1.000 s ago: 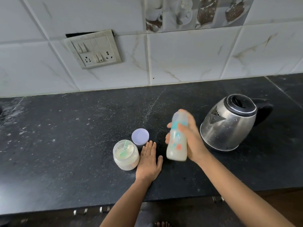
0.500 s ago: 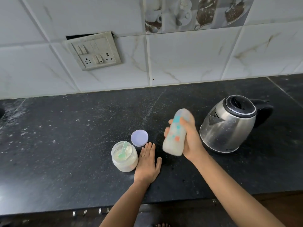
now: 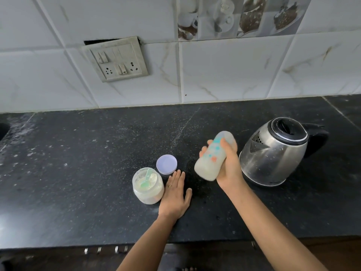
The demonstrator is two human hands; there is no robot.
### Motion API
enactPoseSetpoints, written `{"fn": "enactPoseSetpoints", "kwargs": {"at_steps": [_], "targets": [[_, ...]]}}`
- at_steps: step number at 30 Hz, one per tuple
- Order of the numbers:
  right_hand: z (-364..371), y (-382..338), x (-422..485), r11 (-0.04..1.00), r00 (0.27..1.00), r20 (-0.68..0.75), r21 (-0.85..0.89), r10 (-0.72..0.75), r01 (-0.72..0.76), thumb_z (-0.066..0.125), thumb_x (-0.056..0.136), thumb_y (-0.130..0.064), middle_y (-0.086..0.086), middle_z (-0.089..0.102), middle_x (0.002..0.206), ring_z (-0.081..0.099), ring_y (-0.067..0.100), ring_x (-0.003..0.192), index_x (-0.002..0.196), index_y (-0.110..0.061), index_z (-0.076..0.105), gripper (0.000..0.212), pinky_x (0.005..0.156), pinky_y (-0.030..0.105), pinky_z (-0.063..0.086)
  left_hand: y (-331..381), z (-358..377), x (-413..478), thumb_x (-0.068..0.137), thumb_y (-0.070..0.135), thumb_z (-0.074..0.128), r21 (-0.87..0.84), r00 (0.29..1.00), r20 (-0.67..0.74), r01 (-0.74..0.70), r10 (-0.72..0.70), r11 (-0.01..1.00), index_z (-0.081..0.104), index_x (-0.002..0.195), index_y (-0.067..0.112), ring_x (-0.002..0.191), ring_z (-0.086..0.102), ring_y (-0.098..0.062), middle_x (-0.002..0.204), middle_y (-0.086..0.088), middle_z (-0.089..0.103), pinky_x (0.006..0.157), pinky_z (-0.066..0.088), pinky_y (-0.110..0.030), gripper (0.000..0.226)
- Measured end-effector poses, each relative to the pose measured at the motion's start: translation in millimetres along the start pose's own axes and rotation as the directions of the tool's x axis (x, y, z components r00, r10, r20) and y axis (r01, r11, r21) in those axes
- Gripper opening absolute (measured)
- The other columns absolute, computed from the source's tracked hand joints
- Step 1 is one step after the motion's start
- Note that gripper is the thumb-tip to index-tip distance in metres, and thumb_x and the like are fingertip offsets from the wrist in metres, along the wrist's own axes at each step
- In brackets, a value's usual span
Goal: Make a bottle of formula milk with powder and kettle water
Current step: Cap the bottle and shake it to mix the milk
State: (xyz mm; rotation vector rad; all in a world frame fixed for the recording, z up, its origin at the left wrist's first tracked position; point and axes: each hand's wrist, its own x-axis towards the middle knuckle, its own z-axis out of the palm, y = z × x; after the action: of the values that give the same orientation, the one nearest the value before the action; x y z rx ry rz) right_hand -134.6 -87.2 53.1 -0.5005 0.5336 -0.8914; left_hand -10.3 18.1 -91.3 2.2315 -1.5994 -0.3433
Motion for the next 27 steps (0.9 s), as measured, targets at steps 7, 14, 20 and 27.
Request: {"fn": "enactPoseSetpoints", "kwargs": {"at_steps": [7,14,20,27], "targets": [[1,-4,-12,0.954,0.967,0.252,-0.297,0.044,0.034,0.058,0.086,-0.018,0.017,0.057,0.100,0.060,0.032,0.069,0.138,-0.025,0.038,0.057,0.065,0.045,0.054,0,-1,0,0.100,0.042,0.033,-0.009,1.000,0.011,0.001,-0.001,1.000,0.015,0.154,0.016,0.148,-0.002,-0.012,0.162,-0.001,0.008,0.120,-0.006,-0.028,0.062],[-3,-2,-23,0.960,0.974,0.216,-0.281,0.064,-0.001,0.063,0.082,-0.019,0.014,0.059,0.096,0.061,0.031,0.070,0.131,-0.024,0.042,0.053,0.068,0.046,0.055,1,-2,-2,0.096,0.048,0.024,0.004,1.000,0.030,0.006,-0.006,1.000,0.013,0.154,0.015,0.148,-0.004,-0.012,0.162,-0.001,0.006,0.118,-0.009,-0.026,0.068],[1,-7,-4,0.998,0.996,-0.063,0.019,-0.064,0.066,0.058,0.094,-0.024,0.012,0.057,0.095,0.066,0.024,0.072,0.140,-0.018,0.033,0.053,0.067,0.040,0.057,4,-4,-1,0.101,0.040,0.033,-0.029,1.000,-0.011,0.010,-0.011,1.000,0.015,0.154,0.015,0.148,-0.002,-0.012,0.162,-0.001,0.007,0.117,-0.010,-0.024,0.061],[5,-6,-14,0.984,0.986,0.164,-0.175,-0.002,0.031,0.059,0.085,-0.021,0.014,0.059,0.098,0.063,0.028,0.069,0.140,-0.022,0.036,0.059,0.064,0.042,0.055,1,-2,-1,0.100,0.041,0.034,-0.031,1.000,-0.001,0.003,-0.003,1.000,0.014,0.154,0.015,0.148,-0.001,-0.013,0.162,-0.002,0.008,0.118,-0.009,-0.025,0.062]]}}
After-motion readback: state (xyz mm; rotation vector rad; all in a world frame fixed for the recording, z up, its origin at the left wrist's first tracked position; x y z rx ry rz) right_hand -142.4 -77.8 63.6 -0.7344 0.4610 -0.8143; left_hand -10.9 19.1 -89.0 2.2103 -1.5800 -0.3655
